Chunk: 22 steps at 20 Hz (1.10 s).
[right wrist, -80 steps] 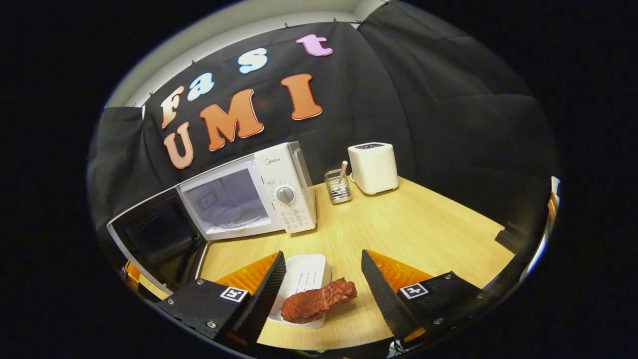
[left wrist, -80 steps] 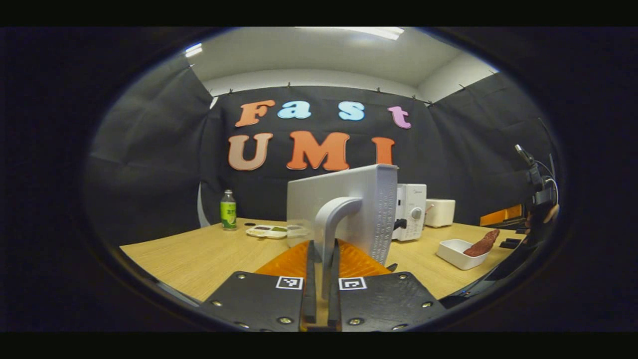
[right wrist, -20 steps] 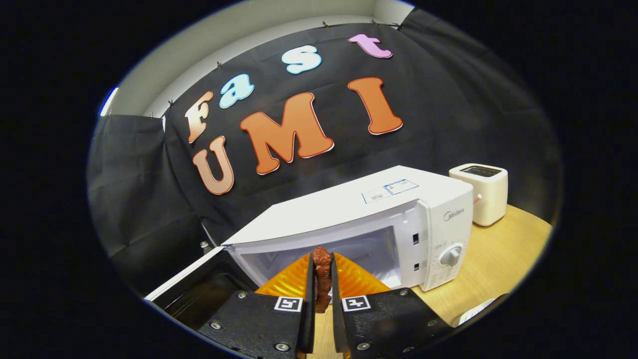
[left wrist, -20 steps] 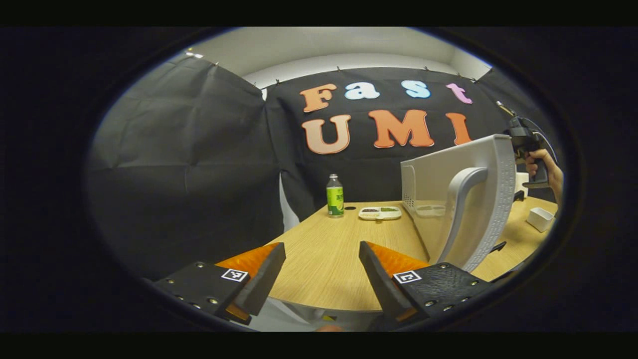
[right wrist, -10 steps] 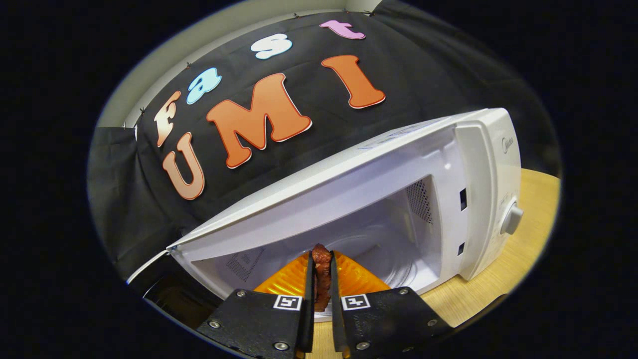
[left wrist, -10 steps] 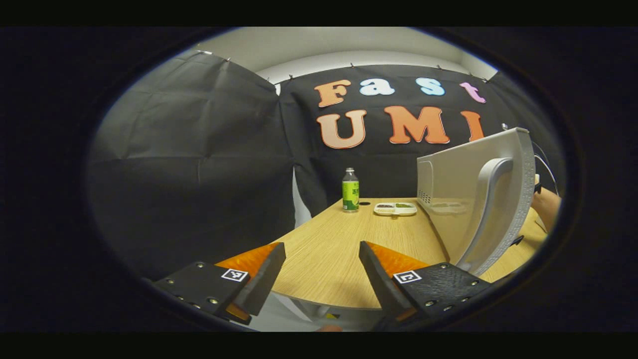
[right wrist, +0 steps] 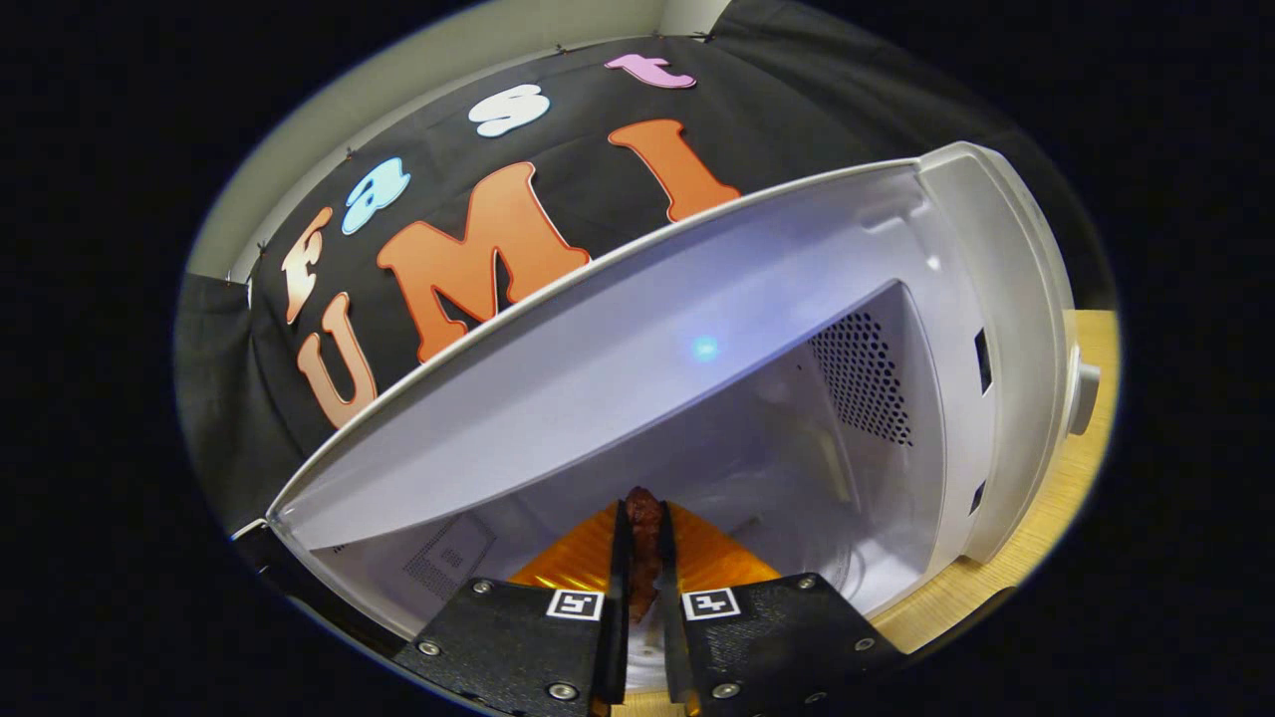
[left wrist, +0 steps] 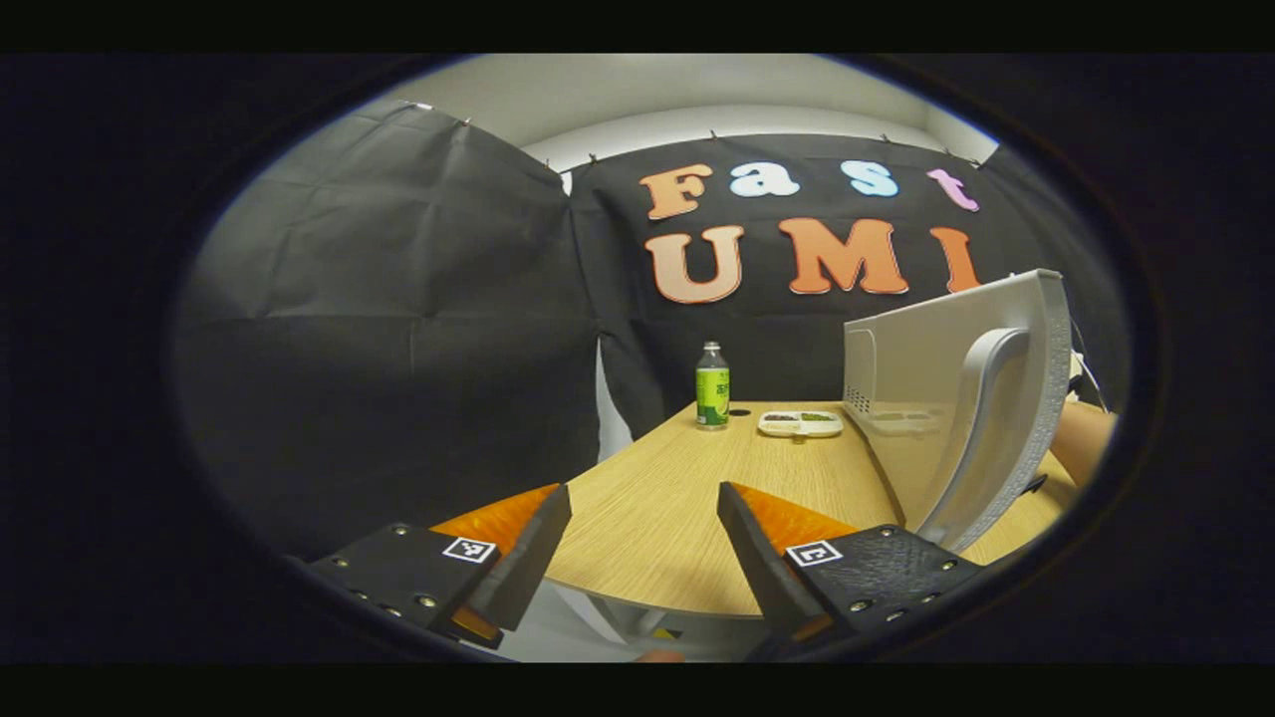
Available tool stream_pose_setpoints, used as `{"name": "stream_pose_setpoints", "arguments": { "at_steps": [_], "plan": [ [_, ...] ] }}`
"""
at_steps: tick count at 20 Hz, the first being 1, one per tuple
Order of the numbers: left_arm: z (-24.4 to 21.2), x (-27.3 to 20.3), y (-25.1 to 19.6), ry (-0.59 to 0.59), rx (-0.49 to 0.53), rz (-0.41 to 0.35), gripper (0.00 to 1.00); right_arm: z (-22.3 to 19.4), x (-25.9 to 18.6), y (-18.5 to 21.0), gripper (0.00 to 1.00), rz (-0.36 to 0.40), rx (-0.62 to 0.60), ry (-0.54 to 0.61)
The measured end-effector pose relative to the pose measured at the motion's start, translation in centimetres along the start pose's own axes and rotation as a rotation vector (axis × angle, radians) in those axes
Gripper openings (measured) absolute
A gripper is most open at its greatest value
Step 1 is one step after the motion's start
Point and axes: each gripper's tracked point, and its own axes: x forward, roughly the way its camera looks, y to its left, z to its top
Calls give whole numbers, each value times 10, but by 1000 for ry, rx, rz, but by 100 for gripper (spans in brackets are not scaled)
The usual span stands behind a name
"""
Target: Open the microwave oven with the left hand, put the food in, and close the microwave oven.
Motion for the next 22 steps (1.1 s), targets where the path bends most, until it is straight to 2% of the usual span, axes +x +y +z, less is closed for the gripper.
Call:
{"name": "stream_pose_setpoints", "arguments": {
  "at_steps": [2,5,6,8,10,11,12,15,17,22],
  "plan": [
    [1,-2,-4,9,-24,-16,92,0,5,-10,15,-25,-58,0],
    [8,0,-8,-5,-34,-26,89,-2,5,-29,25,-85,-125,28],
    [12,-1,-11,-7,-36,-28,92,-4,3,-34,28,-90,-138,47],
    [17,-5,-18,-20,-30,-44,89,-6,-1,-36,34,-86,-159,75],
    [18,-3,-29,-11,-41,-73,89,-2,-6,-50,41,-131,-230,84],
    [16,-2,-35,5,-53,-91,89,-4,-10,-55,40,-133,-267,96],
    [16,0,-39,21,-64,-106,89,-6,-17,-59,55,-127,-302,119],
    [29,2,-53,22,-86,-148,92,-2,-41,-57,69,-74,-348,140],
    [36,-1,-62,15,-84,-164,92,13,-59,-56,75,-52,-391,110],
    [48,-9,-89,5,-76,-221,89,47,-113,-56,78,32,-455,71]
  ]
}}
